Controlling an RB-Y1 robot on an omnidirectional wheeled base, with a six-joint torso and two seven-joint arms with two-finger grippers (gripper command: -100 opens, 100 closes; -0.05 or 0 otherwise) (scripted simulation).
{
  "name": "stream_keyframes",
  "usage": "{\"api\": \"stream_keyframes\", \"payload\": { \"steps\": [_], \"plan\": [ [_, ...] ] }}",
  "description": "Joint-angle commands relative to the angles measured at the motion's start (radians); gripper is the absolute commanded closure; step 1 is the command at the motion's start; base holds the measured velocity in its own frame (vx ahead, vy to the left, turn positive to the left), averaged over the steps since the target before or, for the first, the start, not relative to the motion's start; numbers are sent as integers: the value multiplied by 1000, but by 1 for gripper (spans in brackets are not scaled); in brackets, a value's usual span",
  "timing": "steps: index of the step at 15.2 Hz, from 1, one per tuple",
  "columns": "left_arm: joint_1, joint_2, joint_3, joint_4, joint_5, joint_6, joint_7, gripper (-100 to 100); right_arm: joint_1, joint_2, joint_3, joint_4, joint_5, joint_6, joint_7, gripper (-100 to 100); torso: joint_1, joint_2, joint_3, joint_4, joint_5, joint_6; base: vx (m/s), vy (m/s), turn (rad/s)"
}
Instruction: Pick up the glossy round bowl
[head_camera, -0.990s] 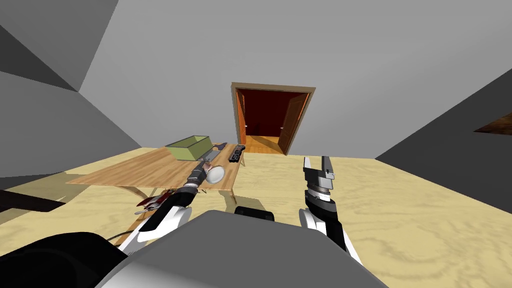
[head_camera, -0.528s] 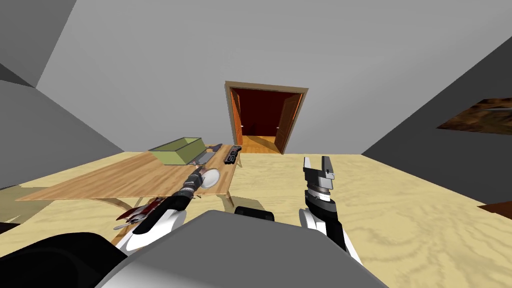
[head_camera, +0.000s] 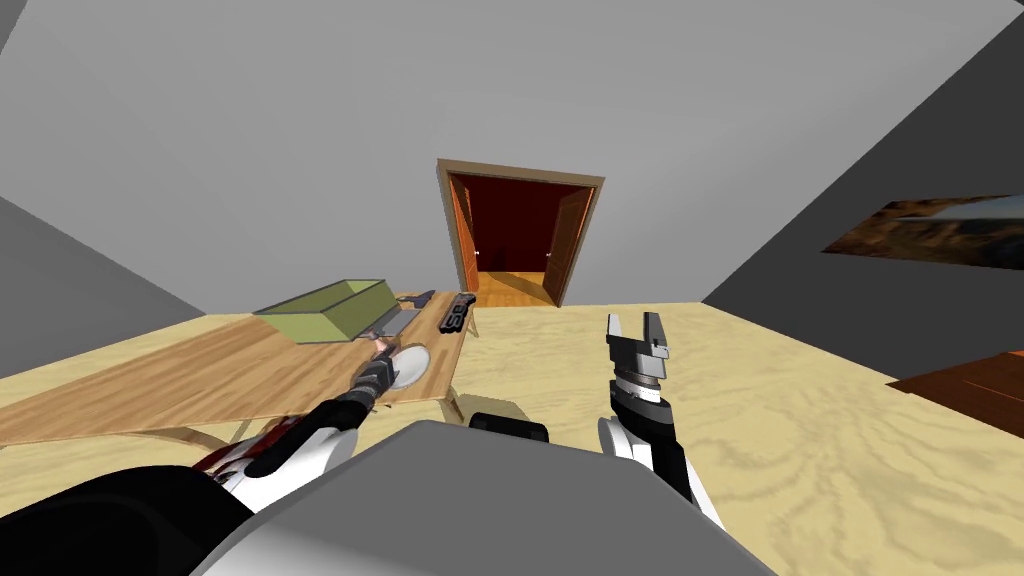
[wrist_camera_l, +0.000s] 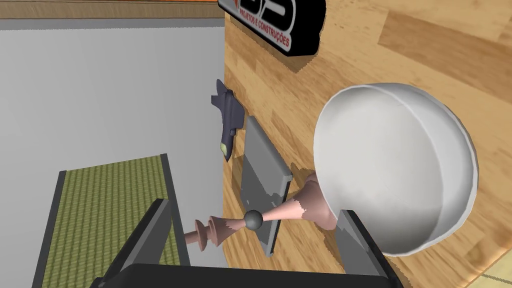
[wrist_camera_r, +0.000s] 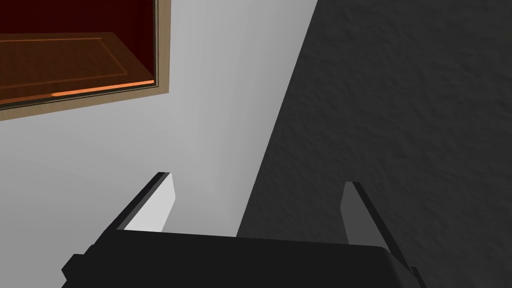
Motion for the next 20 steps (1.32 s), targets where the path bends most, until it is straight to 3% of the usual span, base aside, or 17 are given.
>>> {"api": "stream_keyframes", "payload": {
  "steps": [1, 2, 5, 6, 8, 9, 12, 13, 15, 16, 20],
  "plan": [
    [17, -2, 9, 16, 16, 50, 0, -100, 0, 0, 0, 0, 0, 0, 0, 0, 0, 0, 0, 0, 0, 0, 53, -3, -148],
    [31, -6, 29, 27, 36, 76, 2, -100, 0, 0, 0, 0, 0, 0, 0, 0, 0, 0, 0, 0, 0, 0, 64, 8, -219],
    [31, -6, 29, 27, 36, 112, 2, -100, 0, 0, 0, 0, 0, 0, 0, 0, 1, 0, 0, 0, 0, 0, 48, 10, -64],
    [46, -9, 48, 37, 56, 149, 5, -100, 0, 0, 0, 0, 0, 0, 0, 0, 1, 0, 0, 0, 0, 0, 43, -2, -131],
    [46, -9, 48, 37, 56, 172, 5, -100, 0, 0, 0, 0, 0, 0, 0, 0, 0, 0, 0, 0, 0, 0, 48, 6, -111],
    [60, -14, 68, 48, 75, 204, 7, -100, 0, 0, 0, 0, 0, 0, 0, 0, 1, 0, 0, 0, 0, 0, 54, 7, -149],
    [60, -14, 68, 48, 75, 232, 7, -100, 0, 0, 0, 0, 0, 0, 0, 0, 1, 0, 0, 0, 0, 0, 41, 15, -57],
    [75, -18, 87, 58, 95, 266, 10, -100, 0, 0, 0, 0, 0, 0, 0, 0, 1, 1, 0, 0, 0, 0, 42, 9, -116],
    [75, -18, 87, 58, 95, 290, 10, -100, 0, 0, 0, 0, 0, 0, 0, 0, 1, 0, 0, 0, 0, 0, 43, 14, -107],
    [89, -23, 106, 68, 114, 317, 12, -100, 0, 0, 0, 0, 0, 0, 0, 0, 1, 1, 0, 0, 0, 0, 49, 24, -124],
    [102, -29, 124, 77, 132, 399, 15, -100, 0, 0, 0, 0, 0, 0, 0, 0, 2, 0, 0, 0, 0, 0, 53, 28, -117]
  ]
}}
